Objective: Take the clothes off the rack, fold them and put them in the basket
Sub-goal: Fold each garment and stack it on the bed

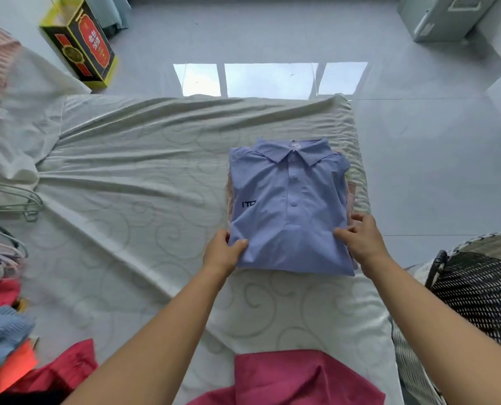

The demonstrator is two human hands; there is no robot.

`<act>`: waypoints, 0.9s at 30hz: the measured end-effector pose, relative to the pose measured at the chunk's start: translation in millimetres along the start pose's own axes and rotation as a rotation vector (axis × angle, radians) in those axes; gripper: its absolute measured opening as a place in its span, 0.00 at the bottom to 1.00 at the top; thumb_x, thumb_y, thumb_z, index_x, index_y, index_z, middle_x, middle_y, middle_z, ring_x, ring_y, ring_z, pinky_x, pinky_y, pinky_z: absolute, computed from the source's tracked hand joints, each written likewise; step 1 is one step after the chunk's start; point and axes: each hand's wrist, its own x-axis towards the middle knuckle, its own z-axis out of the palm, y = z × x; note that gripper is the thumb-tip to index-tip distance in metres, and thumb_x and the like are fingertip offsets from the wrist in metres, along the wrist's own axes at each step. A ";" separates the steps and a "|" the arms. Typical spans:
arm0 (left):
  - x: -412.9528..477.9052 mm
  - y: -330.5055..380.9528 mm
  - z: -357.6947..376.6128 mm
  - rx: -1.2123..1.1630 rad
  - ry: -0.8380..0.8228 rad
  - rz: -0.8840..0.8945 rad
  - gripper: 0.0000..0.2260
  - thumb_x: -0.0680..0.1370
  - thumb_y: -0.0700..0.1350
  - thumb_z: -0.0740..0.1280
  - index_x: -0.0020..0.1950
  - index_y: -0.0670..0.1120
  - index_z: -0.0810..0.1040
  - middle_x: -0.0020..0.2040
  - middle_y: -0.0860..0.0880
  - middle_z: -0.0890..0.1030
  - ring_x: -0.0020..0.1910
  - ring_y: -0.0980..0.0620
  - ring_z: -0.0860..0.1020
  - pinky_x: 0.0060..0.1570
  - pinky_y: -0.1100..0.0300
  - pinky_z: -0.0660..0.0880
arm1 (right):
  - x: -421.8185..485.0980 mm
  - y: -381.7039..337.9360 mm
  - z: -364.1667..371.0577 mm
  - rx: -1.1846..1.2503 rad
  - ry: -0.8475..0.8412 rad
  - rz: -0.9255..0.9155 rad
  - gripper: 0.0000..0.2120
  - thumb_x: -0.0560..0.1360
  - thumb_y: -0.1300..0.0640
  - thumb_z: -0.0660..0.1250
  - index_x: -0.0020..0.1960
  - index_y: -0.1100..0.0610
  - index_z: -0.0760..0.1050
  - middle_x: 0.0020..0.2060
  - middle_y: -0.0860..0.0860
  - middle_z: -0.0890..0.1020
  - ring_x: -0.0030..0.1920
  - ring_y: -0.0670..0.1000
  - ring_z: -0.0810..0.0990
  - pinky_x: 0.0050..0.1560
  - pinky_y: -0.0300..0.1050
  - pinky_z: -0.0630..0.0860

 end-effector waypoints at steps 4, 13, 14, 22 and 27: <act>-7.0 9.3 -1.5 0.012 -0.062 0.047 0.15 0.71 0.41 0.72 0.54 0.41 0.72 0.52 0.42 0.77 0.48 0.47 0.75 0.47 0.54 0.71 | -1.6 -7.2 -9.3 -0.065 0.161 -0.121 0.21 0.74 0.65 0.64 0.65 0.62 0.63 0.50 0.61 0.76 0.50 0.58 0.75 0.48 0.45 0.68; -6.8 19.7 18.9 1.036 -0.134 0.487 0.42 0.72 0.60 0.67 0.76 0.57 0.41 0.77 0.48 0.40 0.76 0.47 0.42 0.73 0.52 0.48 | -16.6 14.9 31.3 -0.828 0.054 -0.684 0.30 0.73 0.49 0.46 0.69 0.60 0.69 0.69 0.60 0.69 0.68 0.60 0.70 0.66 0.53 0.63; -4.1 20.0 20.5 1.030 -0.179 0.434 0.42 0.72 0.61 0.66 0.76 0.59 0.41 0.77 0.47 0.40 0.76 0.46 0.43 0.72 0.50 0.51 | -15.6 14.8 31.0 -0.871 0.010 -0.631 0.34 0.72 0.45 0.41 0.72 0.59 0.64 0.72 0.57 0.65 0.71 0.58 0.66 0.70 0.53 0.59; -31.4 -2.4 -0.7 0.981 -0.181 0.326 0.38 0.75 0.60 0.64 0.77 0.52 0.45 0.78 0.48 0.45 0.75 0.47 0.53 0.71 0.50 0.58 | -28.3 29.2 8.5 -0.853 -0.031 -0.557 0.32 0.73 0.48 0.45 0.69 0.64 0.68 0.69 0.61 0.68 0.70 0.61 0.67 0.70 0.52 0.60; -86.2 -44.1 -37.2 0.639 -0.142 0.310 0.33 0.76 0.55 0.66 0.75 0.49 0.54 0.75 0.51 0.58 0.73 0.53 0.59 0.70 0.61 0.57 | -97.1 55.4 18.9 -0.594 0.042 -0.678 0.24 0.73 0.55 0.53 0.63 0.64 0.74 0.63 0.59 0.76 0.65 0.55 0.71 0.66 0.45 0.60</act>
